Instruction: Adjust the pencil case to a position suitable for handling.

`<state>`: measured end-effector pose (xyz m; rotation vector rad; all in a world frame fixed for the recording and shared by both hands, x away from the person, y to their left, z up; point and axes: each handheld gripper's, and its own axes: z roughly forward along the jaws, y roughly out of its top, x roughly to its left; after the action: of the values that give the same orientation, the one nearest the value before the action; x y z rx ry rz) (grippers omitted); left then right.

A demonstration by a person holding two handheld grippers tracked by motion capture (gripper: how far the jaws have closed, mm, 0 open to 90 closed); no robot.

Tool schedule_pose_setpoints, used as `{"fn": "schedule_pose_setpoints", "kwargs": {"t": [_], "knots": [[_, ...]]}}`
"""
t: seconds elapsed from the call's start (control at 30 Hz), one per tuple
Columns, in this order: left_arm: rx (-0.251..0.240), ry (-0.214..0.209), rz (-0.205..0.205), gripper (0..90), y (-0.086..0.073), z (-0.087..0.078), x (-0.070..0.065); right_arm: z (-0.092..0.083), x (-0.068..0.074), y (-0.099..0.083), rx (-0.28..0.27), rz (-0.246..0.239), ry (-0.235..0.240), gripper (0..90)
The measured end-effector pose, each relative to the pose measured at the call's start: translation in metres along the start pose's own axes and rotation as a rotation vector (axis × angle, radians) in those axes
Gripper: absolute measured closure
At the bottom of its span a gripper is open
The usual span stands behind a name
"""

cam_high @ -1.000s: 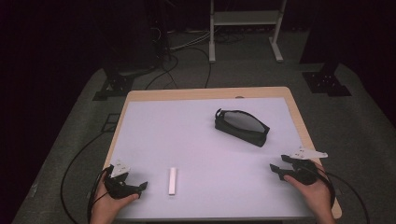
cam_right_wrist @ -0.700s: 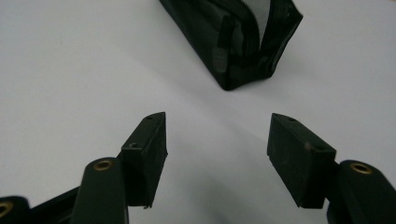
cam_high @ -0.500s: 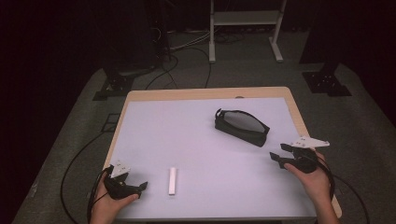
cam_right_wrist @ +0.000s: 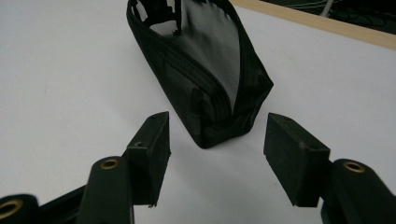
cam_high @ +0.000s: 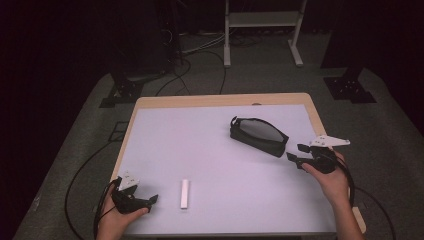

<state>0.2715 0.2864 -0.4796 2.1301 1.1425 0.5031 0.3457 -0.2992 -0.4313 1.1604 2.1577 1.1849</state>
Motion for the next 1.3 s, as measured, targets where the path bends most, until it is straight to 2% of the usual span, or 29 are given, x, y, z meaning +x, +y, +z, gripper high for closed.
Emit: {"fn": "schedule_pose_setpoints", "kwargs": {"t": [0.3,0.47,0.77,0.97,1.3], "knots": [[0.002,-0.001,-0.002,0.0,0.0,0.0,0.0,0.008,-0.007,0.017,-0.017,-0.006,0.015,41.3],[0.002,-0.002,-0.001,0.0,0.0,0.0,0.0,0.014,-0.008,0.028,-0.013,-0.031,0.016,41.4],[0.002,-0.001,0.001,0.0,0.0,0.0,0.0,0.024,-0.01,0.045,-0.02,-0.045,0.029,41.4],[0.001,-0.001,-0.001,0.0,0.0,0.0,0.0,0.032,-0.012,0.054,-0.03,-0.048,0.035,41.8],[-0.002,-0.001,-0.002,0.0,0.0,0.0,0.0,0.052,-0.019,0.072,-0.017,-0.069,0.04,42.8]]}}
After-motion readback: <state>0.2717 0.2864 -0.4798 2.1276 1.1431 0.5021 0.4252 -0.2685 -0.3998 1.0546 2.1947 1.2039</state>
